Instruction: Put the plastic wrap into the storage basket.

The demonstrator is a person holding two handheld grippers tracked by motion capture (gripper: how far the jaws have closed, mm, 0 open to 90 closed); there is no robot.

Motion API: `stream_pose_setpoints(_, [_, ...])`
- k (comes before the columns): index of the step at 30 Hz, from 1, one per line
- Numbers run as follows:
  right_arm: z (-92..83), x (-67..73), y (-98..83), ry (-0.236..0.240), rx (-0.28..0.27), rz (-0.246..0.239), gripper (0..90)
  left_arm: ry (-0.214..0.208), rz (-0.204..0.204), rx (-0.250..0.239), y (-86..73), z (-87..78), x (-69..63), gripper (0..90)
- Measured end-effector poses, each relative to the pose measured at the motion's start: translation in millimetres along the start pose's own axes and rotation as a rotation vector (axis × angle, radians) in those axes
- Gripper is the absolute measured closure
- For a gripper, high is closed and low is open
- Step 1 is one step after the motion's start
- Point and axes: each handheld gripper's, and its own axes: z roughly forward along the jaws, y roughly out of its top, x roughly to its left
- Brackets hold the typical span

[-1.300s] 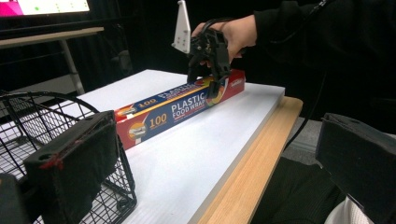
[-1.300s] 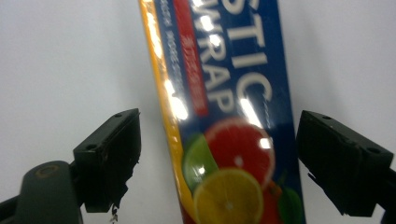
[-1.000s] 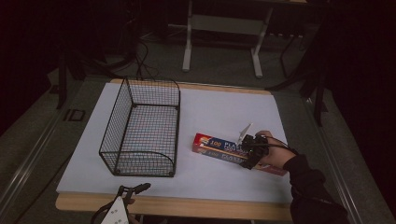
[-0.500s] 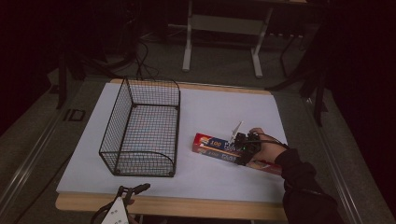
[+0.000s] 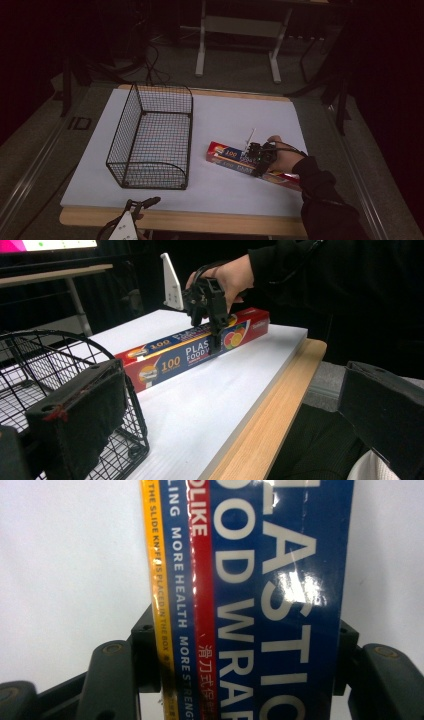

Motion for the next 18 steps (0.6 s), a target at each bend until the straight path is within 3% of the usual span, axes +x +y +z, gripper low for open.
stream_pose_setpoints(3, [-2.9,-0.2,-0.4,-0.014,-0.019,0.021,39.4,0.000,0.000,-0.001,0.0,0.2,0.0,0.2])
stream_pose_setpoints(5, [-7.5,-1.0,-0.8,-0.027,-0.042,0.058,39.4,0.000,0.001,0.000,0.0,0.3,-0.3,0.2])
stream_pose_setpoints(6, [-13.0,-1.5,-0.4,-0.030,-0.056,0.110,39.5,-0.001,0.001,0.000,0.0,0.3,-0.3,0.2])
stream_pose_setpoints(7, [-15.4,-2.0,-0.4,-0.028,-0.061,0.130,39.4,0.000,0.001,0.000,0.1,0.3,-0.3,0.2])
stream_pose_setpoints(11, [-19.4,-3.4,-0.2,-0.015,-0.063,0.171,39.5,0.005,0.003,0.002,0.1,0.4,-0.1,0.2])
stream_pose_setpoints(13, [-26.6,-1.5,-0.2,-0.026,-0.081,0.249,39.5,0.003,0.000,-0.003,0.1,0.3,0.4,0.2])
stream_pose_setpoints(16, [-29.4,0.4,-0.4,-0.032,-0.096,0.270,39.6,0.002,0.000,-0.003,0.2,0.4,0.6,0.2])
stream_pose_setpoints(18, [-32.8,2.5,-0.5,-0.028,-0.119,0.309,39.6,0.002,0.002,-0.001,0.2,0.5,0.4,0.2])
